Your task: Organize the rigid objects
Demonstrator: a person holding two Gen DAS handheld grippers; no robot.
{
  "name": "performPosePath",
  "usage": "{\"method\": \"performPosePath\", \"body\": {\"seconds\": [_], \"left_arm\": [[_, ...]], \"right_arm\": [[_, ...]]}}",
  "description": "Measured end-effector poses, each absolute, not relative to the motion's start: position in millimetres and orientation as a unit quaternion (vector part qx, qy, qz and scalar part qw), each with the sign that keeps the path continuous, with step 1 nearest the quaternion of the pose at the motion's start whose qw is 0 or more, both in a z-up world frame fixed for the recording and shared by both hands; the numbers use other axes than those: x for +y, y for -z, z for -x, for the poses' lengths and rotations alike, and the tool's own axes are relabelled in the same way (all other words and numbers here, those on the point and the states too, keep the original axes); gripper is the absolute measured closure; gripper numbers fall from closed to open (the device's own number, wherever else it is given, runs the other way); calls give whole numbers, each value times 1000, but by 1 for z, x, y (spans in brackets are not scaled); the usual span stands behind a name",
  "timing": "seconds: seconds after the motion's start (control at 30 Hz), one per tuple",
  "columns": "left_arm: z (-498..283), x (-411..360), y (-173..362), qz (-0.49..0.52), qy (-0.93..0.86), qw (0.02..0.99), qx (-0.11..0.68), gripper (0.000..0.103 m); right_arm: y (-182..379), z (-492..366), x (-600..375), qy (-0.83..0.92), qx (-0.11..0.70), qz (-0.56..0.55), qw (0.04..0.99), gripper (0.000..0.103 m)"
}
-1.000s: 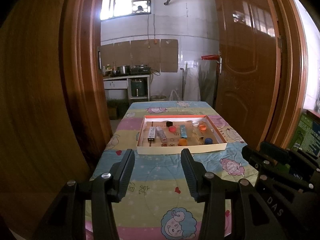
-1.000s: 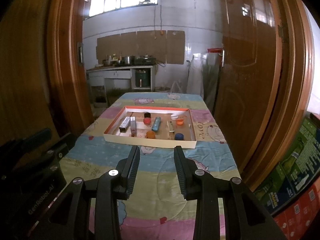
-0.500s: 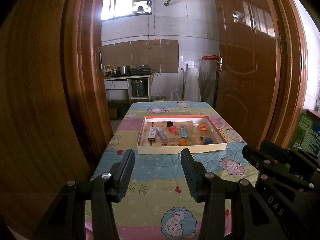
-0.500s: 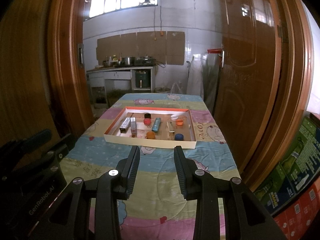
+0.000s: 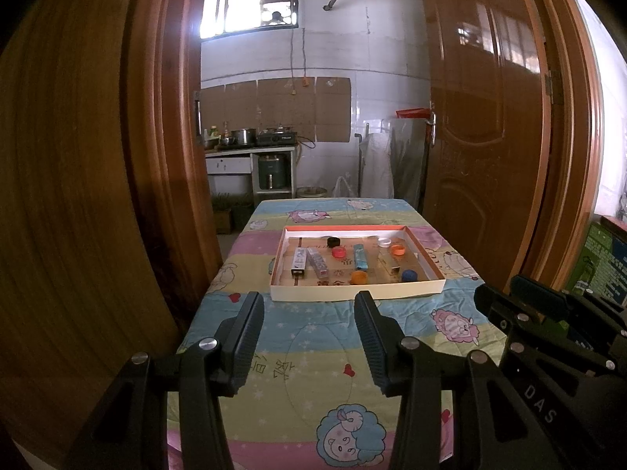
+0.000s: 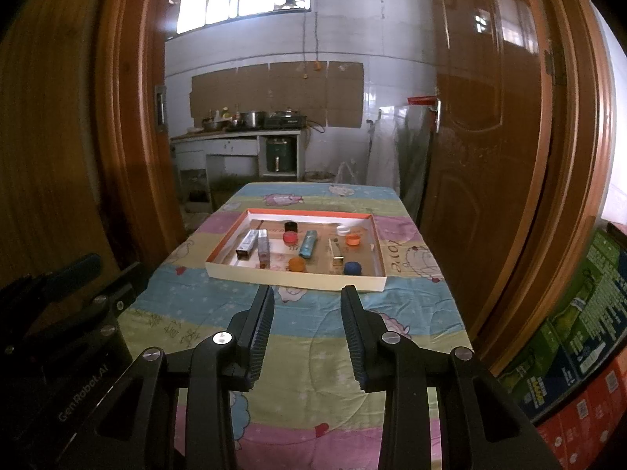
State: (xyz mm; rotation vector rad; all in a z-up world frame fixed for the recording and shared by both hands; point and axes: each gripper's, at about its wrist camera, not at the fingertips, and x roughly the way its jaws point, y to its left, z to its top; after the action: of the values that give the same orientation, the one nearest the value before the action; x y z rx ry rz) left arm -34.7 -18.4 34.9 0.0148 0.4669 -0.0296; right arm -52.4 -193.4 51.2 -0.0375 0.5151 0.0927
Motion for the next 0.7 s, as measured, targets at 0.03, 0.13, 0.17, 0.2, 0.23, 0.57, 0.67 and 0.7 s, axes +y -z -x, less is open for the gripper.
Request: {"method": "performPosePath", "body": {"seconds": [0.03,0.13,0.17,0.2,0.23,0.57,0.67,0.7], "left_arm": [[34,-18,-35,-7,15,973,231,55],[34,-19,-35,-7,14,973,231,55],[35,-18,-35,-8,13,973,231,55],[36,-18,-35,-8,12,973,230,55],[36,-17,-35,-8,11,973,230,55],[38,-17,-35,-8,7,973,229,55],[37,-16,-35,-4,7,974,228,55],[37,-16,-36,-3,7,974,228,55]], "right_arm": [[-51,52,-193,-46,254,18,966,67],[-51,53,-193,-46,254,18,966,67],[-51,52,-193,-46,254,18,966,67],[-51,53,-193,-46,255,19,966,67],[-51,53,-194,-46,254,19,966,67],[-51,53,-193,-46,255,19,966,67],[-51,53,-193,-46,255,18,966,67],[-51,53,-193,-46,255,18,966,67]]}}
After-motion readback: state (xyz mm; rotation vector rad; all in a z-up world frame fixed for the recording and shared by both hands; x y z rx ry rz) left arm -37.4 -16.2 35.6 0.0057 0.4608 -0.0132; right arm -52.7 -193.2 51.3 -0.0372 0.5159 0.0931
